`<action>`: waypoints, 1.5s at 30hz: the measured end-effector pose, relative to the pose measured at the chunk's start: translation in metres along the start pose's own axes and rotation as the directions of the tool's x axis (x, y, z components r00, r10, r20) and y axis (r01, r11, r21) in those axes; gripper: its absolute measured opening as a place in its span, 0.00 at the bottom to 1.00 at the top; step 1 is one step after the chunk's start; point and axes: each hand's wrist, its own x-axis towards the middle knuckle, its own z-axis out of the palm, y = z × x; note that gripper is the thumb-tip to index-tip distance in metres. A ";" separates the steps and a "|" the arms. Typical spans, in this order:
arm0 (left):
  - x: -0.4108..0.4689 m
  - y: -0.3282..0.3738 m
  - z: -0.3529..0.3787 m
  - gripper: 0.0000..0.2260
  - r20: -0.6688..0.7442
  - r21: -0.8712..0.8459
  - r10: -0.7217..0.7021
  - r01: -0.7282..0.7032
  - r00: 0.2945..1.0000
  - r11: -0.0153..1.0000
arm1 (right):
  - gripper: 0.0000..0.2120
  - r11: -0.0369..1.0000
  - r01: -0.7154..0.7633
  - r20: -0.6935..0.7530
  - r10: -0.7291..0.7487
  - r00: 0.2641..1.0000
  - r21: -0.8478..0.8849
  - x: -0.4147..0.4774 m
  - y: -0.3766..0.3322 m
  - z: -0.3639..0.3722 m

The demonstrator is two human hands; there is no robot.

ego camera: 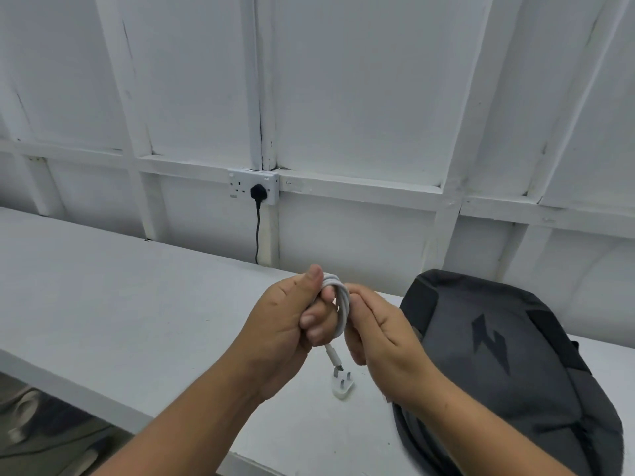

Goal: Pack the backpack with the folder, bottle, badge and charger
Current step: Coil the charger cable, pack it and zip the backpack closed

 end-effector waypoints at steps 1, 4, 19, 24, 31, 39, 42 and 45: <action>0.001 0.001 0.001 0.17 -0.006 -0.014 0.002 -0.002 1.000 1.000 | 0.16 1.000 -0.002 0.000 0.002 1.000 0.015 -0.001 -0.001 0.001; 0.004 0.004 0.005 0.17 -0.023 -0.025 -0.008 0.007 1.000 1.000 | 0.15 0.997 -0.030 0.025 0.028 0.999 0.078 -0.002 -0.003 0.000; 0.002 -0.014 0.003 0.19 -0.137 0.699 0.337 -0.150 0.932 0.699 | 0.11 0.762 0.101 0.045 -0.095 0.995 -0.640 0.005 -0.009 -0.016; 0.009 -0.009 -0.009 0.22 0.043 0.940 0.326 -0.148 0.945 0.306 | 0.13 0.663 0.129 0.170 -0.003 0.985 -0.737 0.007 -0.014 -0.024; 0.020 -0.002 -0.007 0.23 0.129 0.948 0.396 -0.231 0.909 0.221 | 0.14 0.975 -0.051 0.067 0.067 0.996 -0.217 0.011 -0.023 -0.033; 0.031 -0.019 0.016 0.20 -0.300 0.539 0.329 -0.126 0.895 0.833 | 0.09 0.932 -0.158 -0.146 0.215 0.966 0.325 -0.005 -0.004 -0.005; 0.032 -0.023 0.019 0.19 -0.301 0.643 0.465 -0.183 0.833 0.744 | 0.10 0.988 -0.153 -0.212 0.154 0.965 0.019 -0.016 0.000 0.008; 0.034 -0.028 0.017 0.19 -0.320 0.669 0.510 -0.191 0.798 0.718 | 0.07 0.984 -0.176 -0.281 0.159 0.946 -0.036 -0.014 -0.004 0.006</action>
